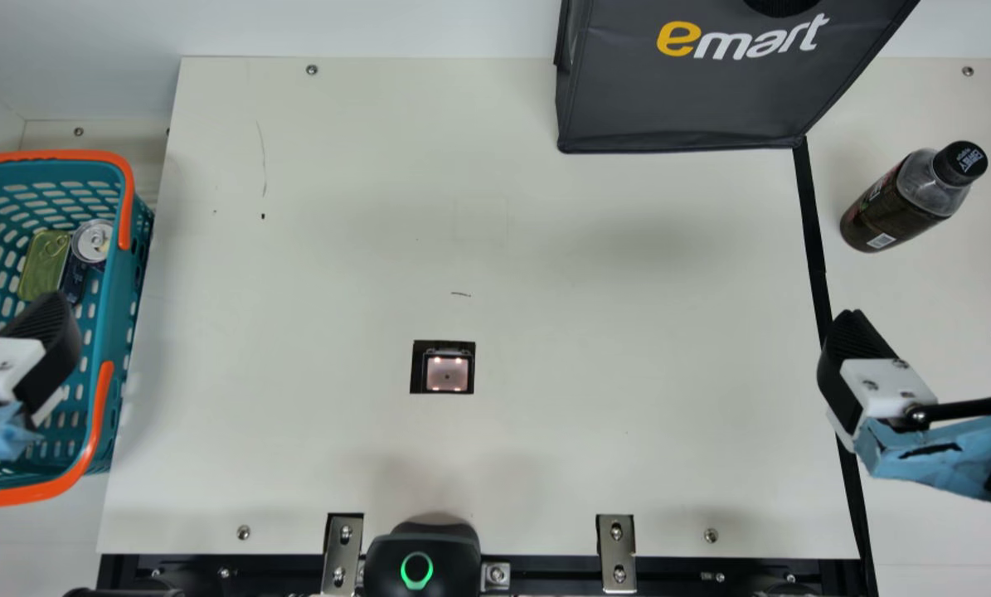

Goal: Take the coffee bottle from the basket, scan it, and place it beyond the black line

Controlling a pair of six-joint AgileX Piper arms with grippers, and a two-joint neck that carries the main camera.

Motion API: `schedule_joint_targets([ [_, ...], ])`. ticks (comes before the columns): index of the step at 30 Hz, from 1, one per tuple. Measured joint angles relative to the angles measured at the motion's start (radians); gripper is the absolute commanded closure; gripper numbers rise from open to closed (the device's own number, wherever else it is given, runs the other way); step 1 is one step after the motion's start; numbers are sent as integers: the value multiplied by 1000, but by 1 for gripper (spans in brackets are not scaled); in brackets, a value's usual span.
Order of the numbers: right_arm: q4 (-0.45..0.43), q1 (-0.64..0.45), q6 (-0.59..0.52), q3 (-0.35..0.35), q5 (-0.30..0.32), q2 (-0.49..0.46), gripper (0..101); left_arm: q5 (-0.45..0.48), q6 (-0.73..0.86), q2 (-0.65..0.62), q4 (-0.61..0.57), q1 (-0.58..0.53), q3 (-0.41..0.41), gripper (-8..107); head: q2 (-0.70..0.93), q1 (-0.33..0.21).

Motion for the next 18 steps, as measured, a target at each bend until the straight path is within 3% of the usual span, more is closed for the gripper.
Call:
schedule_joint_targets([
  [18,0,0,0,0,0,0,11,0,0,0,0,0,0,9,2,0],
])
